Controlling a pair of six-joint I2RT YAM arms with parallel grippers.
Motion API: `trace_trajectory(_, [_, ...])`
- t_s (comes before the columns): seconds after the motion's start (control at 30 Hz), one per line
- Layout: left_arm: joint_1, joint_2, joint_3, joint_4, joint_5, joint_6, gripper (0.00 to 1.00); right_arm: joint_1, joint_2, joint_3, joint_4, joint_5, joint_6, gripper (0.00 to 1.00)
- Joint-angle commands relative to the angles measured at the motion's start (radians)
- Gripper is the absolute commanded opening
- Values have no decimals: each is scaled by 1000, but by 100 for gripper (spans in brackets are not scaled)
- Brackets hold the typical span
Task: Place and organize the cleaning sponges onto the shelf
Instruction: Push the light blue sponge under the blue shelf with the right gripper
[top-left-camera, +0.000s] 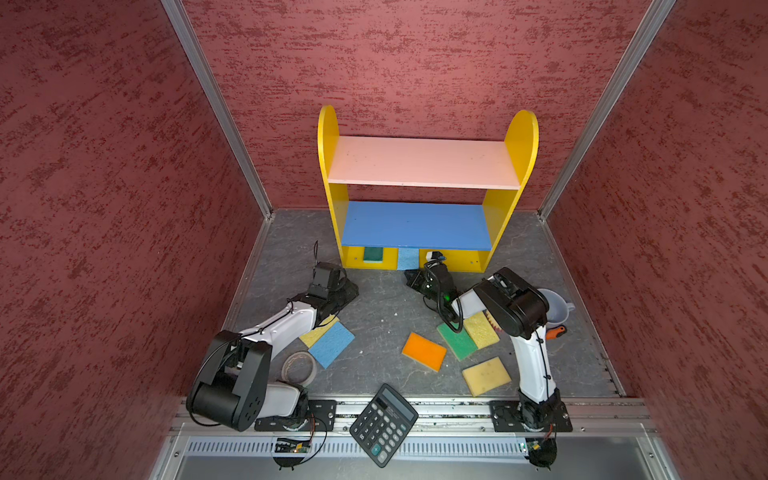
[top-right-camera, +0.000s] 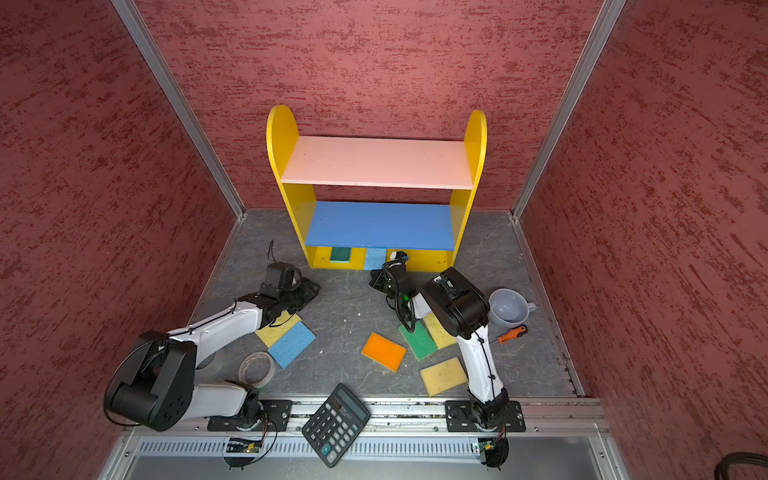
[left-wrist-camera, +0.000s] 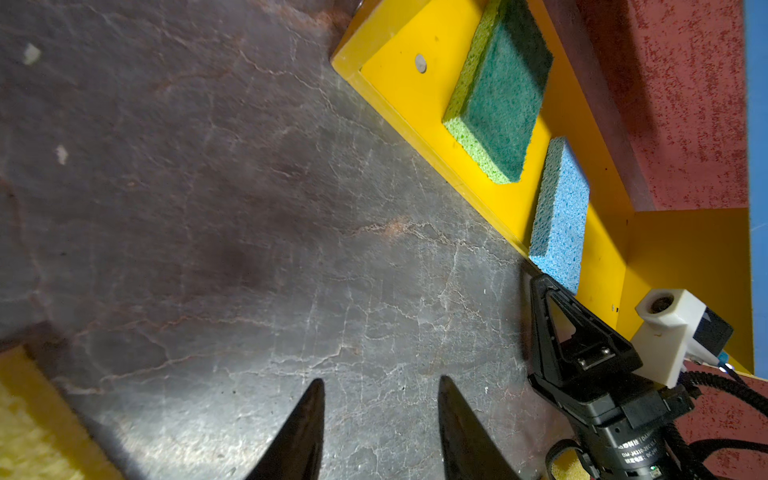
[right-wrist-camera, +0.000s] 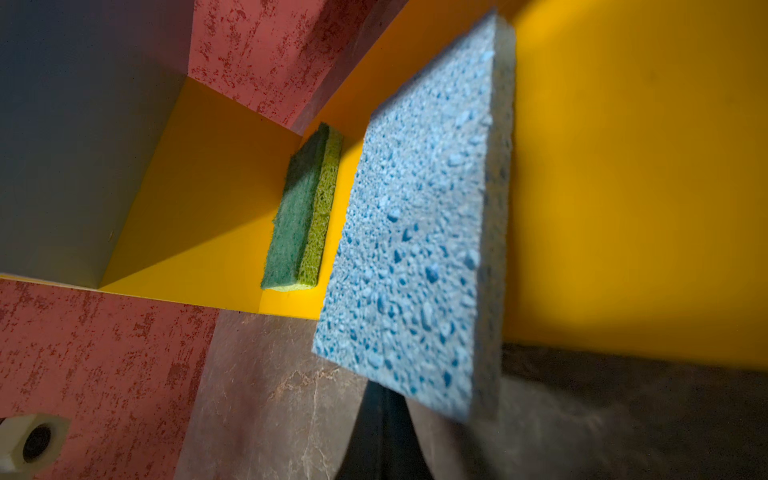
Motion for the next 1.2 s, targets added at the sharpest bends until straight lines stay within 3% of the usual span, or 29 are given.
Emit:
trace_trajectory(0.0, [6, 5, 8, 16, 9, -2, 45, -29, 36, 16, -80, 29, 58, 0])
trace_trajectory(0.43, [5, 18, 20, 12, 14, -4, 45, -37, 59, 63, -180, -25, 55, 2])
trace_trajectory(1.17, [-4, 24, 20, 6, 10, -1, 45, -76, 80, 63, -146, -30, 78, 2])
